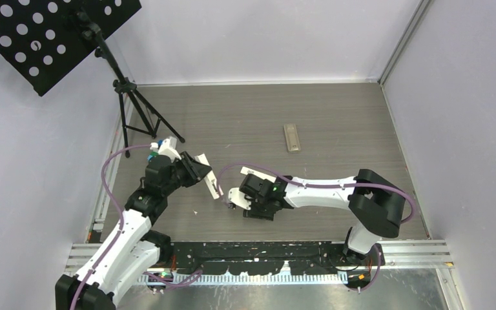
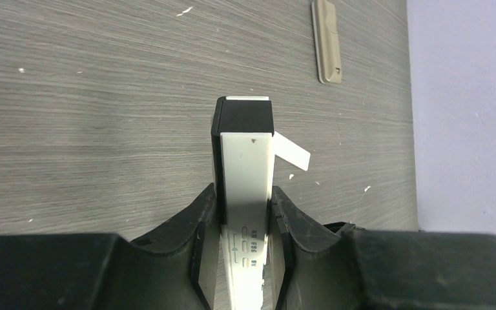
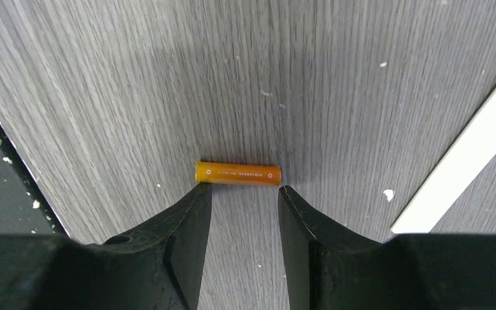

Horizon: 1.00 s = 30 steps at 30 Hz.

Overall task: Load the batteries into the remote control
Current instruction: Pick up the battery from the center of the board.

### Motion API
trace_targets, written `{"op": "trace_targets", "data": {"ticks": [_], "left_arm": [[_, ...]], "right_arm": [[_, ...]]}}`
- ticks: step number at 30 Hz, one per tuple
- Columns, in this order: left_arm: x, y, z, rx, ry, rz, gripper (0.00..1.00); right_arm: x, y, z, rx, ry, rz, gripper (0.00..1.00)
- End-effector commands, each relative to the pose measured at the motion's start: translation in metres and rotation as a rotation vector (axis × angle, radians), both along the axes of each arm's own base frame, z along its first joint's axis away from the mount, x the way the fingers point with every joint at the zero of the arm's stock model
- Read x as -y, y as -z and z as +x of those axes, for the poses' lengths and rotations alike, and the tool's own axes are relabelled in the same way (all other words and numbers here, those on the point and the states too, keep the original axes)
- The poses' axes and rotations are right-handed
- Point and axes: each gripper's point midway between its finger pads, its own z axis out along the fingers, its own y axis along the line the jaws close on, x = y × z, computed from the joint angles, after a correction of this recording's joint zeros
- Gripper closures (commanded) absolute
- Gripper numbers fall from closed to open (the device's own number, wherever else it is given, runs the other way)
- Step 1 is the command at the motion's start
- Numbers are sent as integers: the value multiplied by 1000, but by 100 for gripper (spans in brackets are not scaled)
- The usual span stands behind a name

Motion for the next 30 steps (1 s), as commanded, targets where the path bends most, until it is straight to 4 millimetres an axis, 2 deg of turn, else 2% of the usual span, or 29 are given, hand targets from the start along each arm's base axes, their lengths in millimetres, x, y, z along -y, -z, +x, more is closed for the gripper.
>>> {"op": "trace_targets", "data": {"ticks": [1,9,17,22,27,30], "left_arm": [[-16,-19,6,51,-78,32,100],[-27,-19,1,64,-126,50,100],[-32,-21,2,76,-145,70,100],[-38,-23,-3,79,-156,103,100],[-41,-25,-9,81,-144,129,100],[-39,-26,-10,84,-109,154,100]], "right_arm": [[-28,-10,3,0,-55,69,53],[-36,-6,4,-23,-106,58,63],[-50,-3,-6,-106,-171,91,73],[-58,-6,-8,-132,-155,110,72],[-61,-13,-1,-86,-97,108,62],[-65,-14,-5,-79,-121,83,57]]}}
